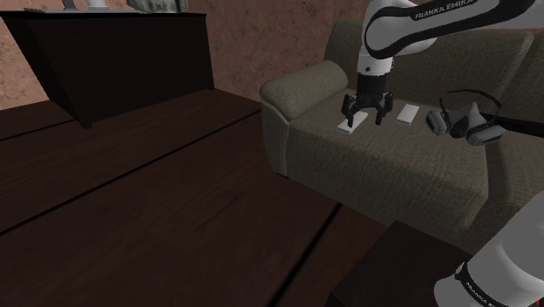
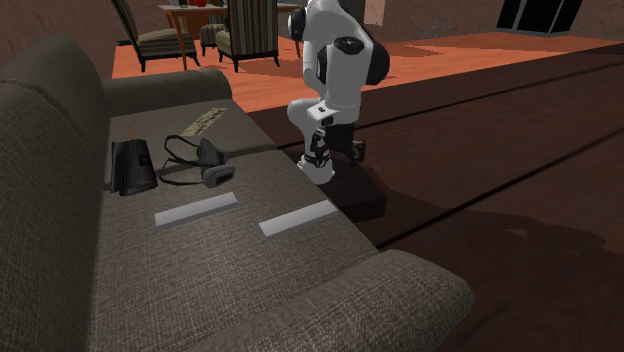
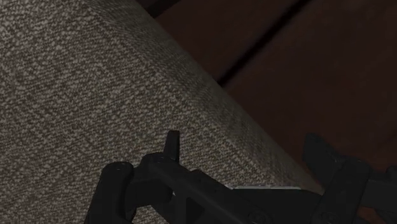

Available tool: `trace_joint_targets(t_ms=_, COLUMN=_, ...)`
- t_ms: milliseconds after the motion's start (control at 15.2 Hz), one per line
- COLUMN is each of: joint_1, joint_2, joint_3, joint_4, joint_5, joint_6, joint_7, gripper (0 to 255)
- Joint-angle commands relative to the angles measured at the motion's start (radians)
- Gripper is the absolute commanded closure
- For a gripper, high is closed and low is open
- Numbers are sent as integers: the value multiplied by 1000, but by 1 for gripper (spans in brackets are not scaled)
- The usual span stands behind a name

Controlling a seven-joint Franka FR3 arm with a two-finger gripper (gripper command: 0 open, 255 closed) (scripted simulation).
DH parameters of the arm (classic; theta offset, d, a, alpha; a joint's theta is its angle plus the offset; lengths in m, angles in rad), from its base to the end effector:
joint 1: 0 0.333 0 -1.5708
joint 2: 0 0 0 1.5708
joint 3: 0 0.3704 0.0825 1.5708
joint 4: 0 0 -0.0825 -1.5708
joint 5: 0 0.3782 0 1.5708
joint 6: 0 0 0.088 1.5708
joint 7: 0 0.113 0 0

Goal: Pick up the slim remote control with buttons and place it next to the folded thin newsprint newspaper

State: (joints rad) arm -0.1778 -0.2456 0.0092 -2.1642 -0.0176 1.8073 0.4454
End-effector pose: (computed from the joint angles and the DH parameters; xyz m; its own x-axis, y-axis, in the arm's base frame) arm 0.4420 -0.0765 0.5389 0.8148 -0.5723 -0.0922 -0.5686 -0.8200 0.0648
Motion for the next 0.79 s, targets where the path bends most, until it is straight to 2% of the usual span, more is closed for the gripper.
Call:
trace_joint_targets(t_ms=0, joint_1=-19, joint_2=59, joint_3=-8, joint_4=49, joint_5=-2, joint_6=26, joint_7=56, gripper=0)
trace_joint_targets(t_ms=726, joint_1=-104, joint_2=355, joint_3=-83, joint_4=327, joint_5=-3, joint_6=130, joint_7=324, gripper=0)
